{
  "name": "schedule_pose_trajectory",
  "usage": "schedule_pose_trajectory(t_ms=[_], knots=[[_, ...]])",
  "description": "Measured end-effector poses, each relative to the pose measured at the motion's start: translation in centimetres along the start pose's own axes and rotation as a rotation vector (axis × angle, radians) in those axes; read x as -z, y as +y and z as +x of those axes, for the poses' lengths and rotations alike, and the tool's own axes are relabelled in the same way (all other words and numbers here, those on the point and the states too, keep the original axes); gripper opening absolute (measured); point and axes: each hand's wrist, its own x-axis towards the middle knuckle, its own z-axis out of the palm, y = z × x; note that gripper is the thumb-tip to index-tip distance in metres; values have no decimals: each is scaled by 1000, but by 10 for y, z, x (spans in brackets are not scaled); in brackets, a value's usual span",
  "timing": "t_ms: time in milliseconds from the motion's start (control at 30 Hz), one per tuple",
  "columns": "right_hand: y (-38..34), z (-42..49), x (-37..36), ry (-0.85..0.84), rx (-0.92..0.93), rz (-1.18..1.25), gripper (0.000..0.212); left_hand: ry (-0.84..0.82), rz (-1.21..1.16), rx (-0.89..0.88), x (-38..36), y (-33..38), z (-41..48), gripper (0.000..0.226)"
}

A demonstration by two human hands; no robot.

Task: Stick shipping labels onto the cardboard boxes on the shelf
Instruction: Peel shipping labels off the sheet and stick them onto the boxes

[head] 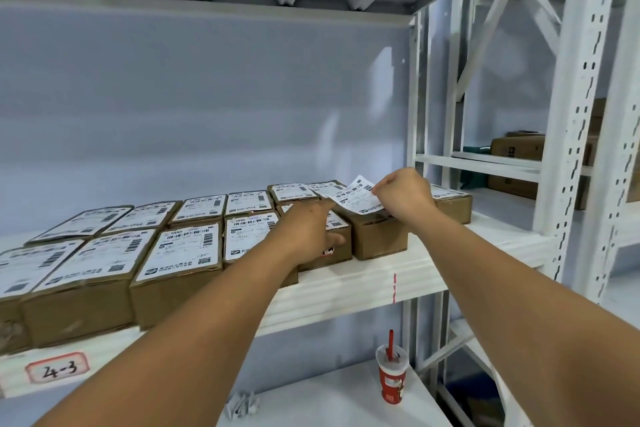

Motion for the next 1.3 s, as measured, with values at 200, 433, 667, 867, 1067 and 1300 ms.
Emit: schedule_pose_trajectory(t_ms=[200, 433, 667, 867, 1067, 1300], knots=[[-1, 0, -4, -6, 31, -60, 30, -84, 134, -11, -3, 1, 1, 60], [3, 2, -6, 0, 52, -110, 27, -104, 162, -8, -2, 3, 0, 54], [4, 3, -8, 10, 51, -125, 27, -105, 177, -4, -2, 4, -2, 54], [5, 2, -10, 15, 66, -143, 30, -111, 192, -6, -2, 5, -2, 54], [7, 3, -14, 17, 124, -204, 28, -104, 153, 9, -2, 6, -4, 71], [6, 4, -15, -8, 167, -271, 26, -114, 190, -27, -3, 5, -4, 51]])
